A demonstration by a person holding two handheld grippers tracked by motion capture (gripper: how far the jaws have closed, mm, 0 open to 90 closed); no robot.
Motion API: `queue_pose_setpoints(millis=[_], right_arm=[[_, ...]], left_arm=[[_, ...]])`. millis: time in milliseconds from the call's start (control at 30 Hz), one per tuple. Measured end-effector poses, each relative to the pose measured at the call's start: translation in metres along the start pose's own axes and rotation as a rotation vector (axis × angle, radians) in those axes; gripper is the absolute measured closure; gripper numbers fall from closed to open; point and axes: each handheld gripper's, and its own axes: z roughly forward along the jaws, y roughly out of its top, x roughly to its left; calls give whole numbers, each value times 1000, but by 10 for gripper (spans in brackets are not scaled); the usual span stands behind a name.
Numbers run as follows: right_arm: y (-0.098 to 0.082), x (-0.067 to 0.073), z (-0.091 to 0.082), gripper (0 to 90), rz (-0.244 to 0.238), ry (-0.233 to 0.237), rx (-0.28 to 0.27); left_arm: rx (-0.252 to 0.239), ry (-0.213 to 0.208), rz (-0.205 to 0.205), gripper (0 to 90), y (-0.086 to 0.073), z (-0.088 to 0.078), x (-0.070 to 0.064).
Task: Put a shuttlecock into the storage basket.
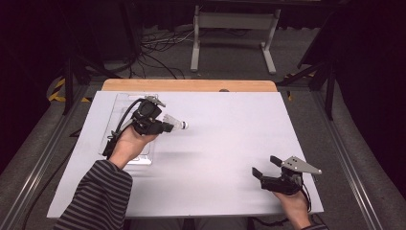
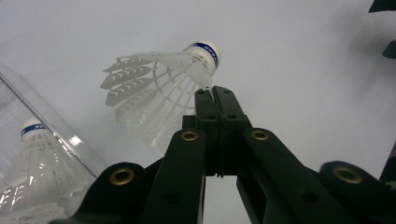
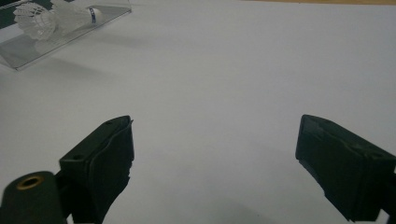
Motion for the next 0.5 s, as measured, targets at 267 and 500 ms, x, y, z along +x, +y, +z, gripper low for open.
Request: queue_pose_setpoints(millis=[267,500], right_arm=[[0,0,0,121,0,-2,-1],[0,0,0,121,1,-2,-2]], left_arm=[[-3,6,-9,900,-4,-7,3],[-14,22,-17,900,-9,-14,7]])
